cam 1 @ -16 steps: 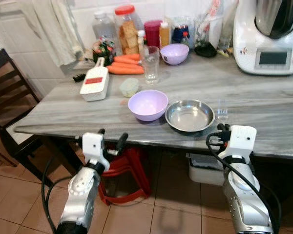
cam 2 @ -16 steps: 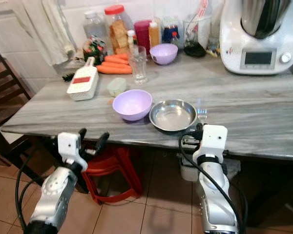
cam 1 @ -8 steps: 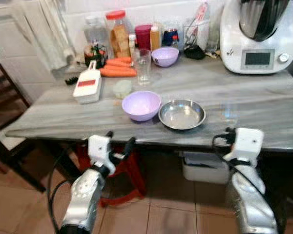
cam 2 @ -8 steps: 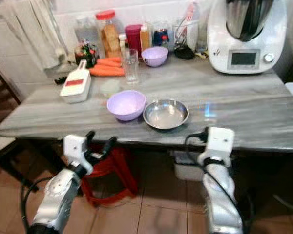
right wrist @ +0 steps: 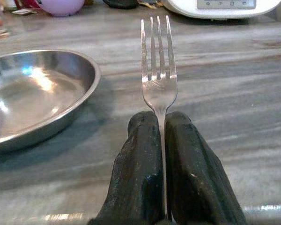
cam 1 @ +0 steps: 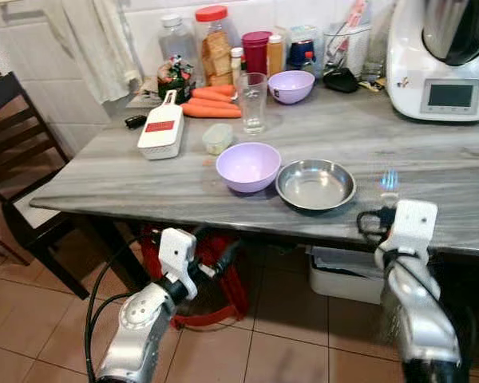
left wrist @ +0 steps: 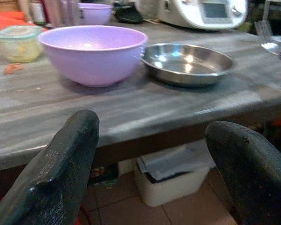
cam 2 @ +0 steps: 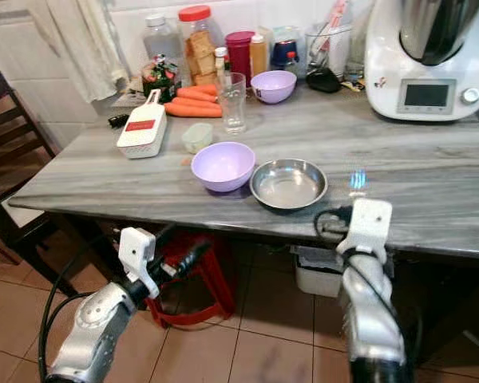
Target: Setting the table
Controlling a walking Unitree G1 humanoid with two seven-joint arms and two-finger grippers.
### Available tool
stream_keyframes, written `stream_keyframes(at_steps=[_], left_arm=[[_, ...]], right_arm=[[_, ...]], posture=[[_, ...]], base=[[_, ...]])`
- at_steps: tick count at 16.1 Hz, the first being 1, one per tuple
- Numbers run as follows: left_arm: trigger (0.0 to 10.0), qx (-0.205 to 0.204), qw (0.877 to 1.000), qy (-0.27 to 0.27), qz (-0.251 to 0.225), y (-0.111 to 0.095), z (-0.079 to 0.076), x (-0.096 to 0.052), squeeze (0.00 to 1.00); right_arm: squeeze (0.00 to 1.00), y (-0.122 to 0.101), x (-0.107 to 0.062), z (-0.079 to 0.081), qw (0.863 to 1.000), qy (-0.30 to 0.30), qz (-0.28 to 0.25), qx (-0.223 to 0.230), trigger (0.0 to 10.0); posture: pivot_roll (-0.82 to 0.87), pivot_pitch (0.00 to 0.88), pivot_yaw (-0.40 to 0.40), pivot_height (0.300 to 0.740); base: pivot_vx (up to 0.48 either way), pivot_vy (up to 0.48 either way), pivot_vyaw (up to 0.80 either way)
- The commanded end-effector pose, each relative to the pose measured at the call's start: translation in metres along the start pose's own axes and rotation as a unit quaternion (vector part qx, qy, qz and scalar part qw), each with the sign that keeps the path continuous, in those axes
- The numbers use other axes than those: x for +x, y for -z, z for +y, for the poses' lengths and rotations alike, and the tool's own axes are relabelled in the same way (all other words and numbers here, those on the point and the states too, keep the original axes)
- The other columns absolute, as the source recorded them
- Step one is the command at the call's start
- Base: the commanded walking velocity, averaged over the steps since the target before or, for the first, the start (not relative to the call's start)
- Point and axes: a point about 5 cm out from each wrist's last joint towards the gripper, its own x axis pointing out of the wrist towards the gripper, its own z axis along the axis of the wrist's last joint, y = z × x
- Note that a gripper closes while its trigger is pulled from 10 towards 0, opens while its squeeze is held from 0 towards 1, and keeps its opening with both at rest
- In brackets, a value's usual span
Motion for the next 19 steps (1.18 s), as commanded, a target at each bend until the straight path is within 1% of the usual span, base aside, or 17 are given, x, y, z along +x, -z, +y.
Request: stream_keyframes(at_steps=[1,3,5,6,7,8,9,10,11,12,13,14,15,17,18,19], left_arm=[[10.0,0.004,1.000,0.000,0.012,0.001,0.005,-0.008,0.00],[10.0,0.005,1.000,0.005,0.018,0.001,0.006,-0.011,0.00],[10.0,0.001,1.000,0.019,0.019,-0.001,0.004,-0.011,0.00],[10.0,0.003,1.000,0.022,0.019,-0.002,0.004,-0.010,0.00],[10.0,0.003,1.000,0.026,0.016,-0.005,0.003,-0.007,0.00],[10.0,0.002,1.000,0.025,0.014,-0.008,0.003,-0.006,0.00],[10.0,0.004,1.000,0.024,0.008,-0.012,0.003,-0.005,0.00],[10.0,0.005,1.000,0.024,0.005,-0.014,0.003,-0.004,0.00],[10.0,0.009,1.000,0.001,-0.011,-0.021,0.006,-0.003,0.00],[10.0,0.014,0.998,-0.053,-0.030,-0.029,0.014,-0.001,0.00],[10.0,0.008,0.996,-0.075,-0.038,-0.031,0.017,-0.002,0.00],[10.0,0.004,0.995,-0.091,-0.043,-0.033,0.020,-0.003,0.00],[10.0,0.010,0.992,-0.122,-0.045,-0.034,0.024,-0.005,0.00],[10.0,0.022,0.987,-0.152,-0.047,-0.033,0.030,-0.009,0.00],[10.0,-0.001,0.981,-0.187,-0.047,-0.032,0.035,-0.012,0.00],[10.0,-0.003,0.979,-0.198,-0.047,-0.031,0.037,-0.013,0.00]], right_arm=[[0.00,-0.003,0.007,0.002,1.000,-0.003,0.012,0.008,10.0],[0.00,-0.007,0.017,0.002,0.999,-0.006,0.027,0.017,10.0],[0.00,-0.010,0.027,0.005,0.998,-0.011,0.047,0.038,10.0],[0.00,-0.012,0.030,0.006,0.998,-0.012,0.049,0.039,10.0],[0.00,-0.019,0.037,0.009,0.998,-0.017,0.044,0.044,10.0],[0.00,-0.023,0.039,0.011,0.998,-0.019,0.035,0.047,10.0],[0.00,-0.028,0.038,0.012,0.999,-0.019,0.017,0.046,10.0],[0.00,-0.029,0.036,0.011,0.999,-0.016,0.008,0.041,10.0],[0.00,-0.030,0.029,0.009,0.999,-0.009,-0.020,0.046,10.0],[0.00,-0.029,0.019,0.005,0.998,-0.001,-0.053,0.045,10.0],[0.00,-0.028,0.012,0.003,0.997,0.001,-0.068,0.038,10.0],[0.00,-0.027,0.007,0.003,0.997,0.000,-0.077,0.031,10.0],[0.00,-0.026,-0.005,0.003,0.995,0.001,-0.096,0.031,10.0],[0.00,-0.025,-0.021,0.005,0.993,-0.006,-0.117,0.022,10.0],[0.00,-0.026,-0.030,0.006,0.991,-0.009,-0.131,0.016,10.0],[0.00,-0.026,-0.033,0.005,0.991,-0.010,-0.135,0.010,10.0]], posture=[[-0.11,0.012,0.138,0.740],[-0.10,0.018,0.139,0.740],[-0.10,0.021,0.140,0.740],[-0.09,0.022,0.142,0.740],[-0.09,0.019,0.143,0.740],[-0.08,0.016,0.144,0.740],[-0.08,0.013,0.144,0.740],[-0.08,0.013,0.144,0.740],[-0.07,0.002,0.141,0.740],[-0.07,0.000,0.142,0.740],[-0.08,0.000,0.143,0.740],[-0.08,0.000,0.143,0.740],[-0.08,0.000,0.143,0.740],[-0.09,0.000,0.147,0.740],[-0.09,0.000,0.146,0.740],[-0.10,0.000,0.145,0.740]], base=[[0.000,0.000,0.00],[0.000,0.000,0.00],[0.000,0.000,0.00],[0.000,0.000,0.00],[0.000,0.000,0.00],[0.000,0.000,0.00],[0.000,0.000,0.00],[0.000,0.000,0.00],[0.000,0.000,0.00],[0.000,0.000,0.00],[0.000,0.000,0.00],[0.000,0.000,0.00],[0.000,0.000,0.00],[0.000,0.000,0.00],[0.000,0.000,0.00],[0.000,0.000,0.00]])
